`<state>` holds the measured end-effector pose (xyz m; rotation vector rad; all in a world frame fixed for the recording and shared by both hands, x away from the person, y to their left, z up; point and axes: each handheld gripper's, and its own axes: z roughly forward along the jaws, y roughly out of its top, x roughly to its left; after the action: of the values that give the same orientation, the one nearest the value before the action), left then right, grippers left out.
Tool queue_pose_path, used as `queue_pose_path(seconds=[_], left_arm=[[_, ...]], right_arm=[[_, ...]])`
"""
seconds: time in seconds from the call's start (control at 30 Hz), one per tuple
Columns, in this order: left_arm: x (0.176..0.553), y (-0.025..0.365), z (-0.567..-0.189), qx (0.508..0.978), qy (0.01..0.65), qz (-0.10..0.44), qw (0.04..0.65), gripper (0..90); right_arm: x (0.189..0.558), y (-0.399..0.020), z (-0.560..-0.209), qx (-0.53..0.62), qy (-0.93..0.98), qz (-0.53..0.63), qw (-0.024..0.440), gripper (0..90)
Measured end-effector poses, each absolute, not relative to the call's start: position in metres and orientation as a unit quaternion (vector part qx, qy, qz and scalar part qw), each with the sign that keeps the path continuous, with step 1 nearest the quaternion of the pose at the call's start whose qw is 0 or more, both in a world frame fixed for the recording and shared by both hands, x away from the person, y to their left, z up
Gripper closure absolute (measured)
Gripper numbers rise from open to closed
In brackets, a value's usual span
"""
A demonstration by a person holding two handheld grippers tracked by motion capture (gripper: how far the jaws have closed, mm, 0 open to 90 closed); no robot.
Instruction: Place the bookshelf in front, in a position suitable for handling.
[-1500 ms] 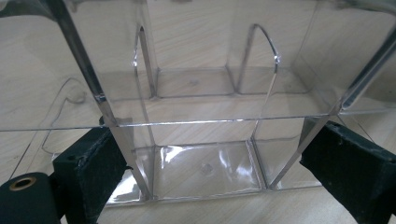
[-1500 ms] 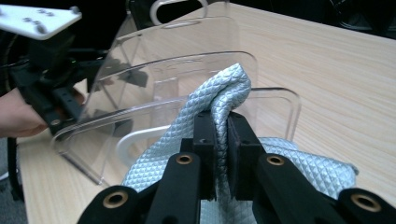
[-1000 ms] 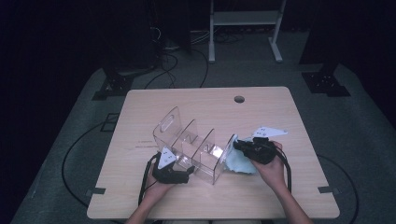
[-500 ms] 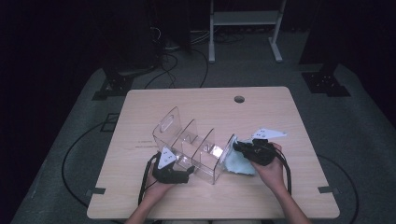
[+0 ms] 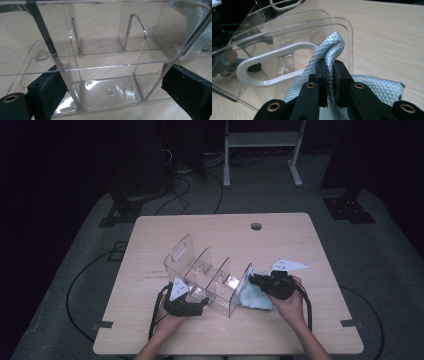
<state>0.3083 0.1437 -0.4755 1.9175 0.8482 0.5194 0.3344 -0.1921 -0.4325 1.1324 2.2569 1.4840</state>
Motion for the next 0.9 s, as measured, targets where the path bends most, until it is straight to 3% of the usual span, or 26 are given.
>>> queue_pose_path(seconds=[0.73,0.9], left_arm=[[0.309,0.144,-0.476,0.780,0.348,0.213,0.474,6.6],[0.310,0.146,-0.476,0.776,0.353,0.215,0.476,6.9]], right_arm=[[0.300,-0.171,-0.406,0.316,0.788,0.515,0.120,82.7],[0.290,-0.162,-0.402,0.297,0.797,0.516,0.102,82.5]])
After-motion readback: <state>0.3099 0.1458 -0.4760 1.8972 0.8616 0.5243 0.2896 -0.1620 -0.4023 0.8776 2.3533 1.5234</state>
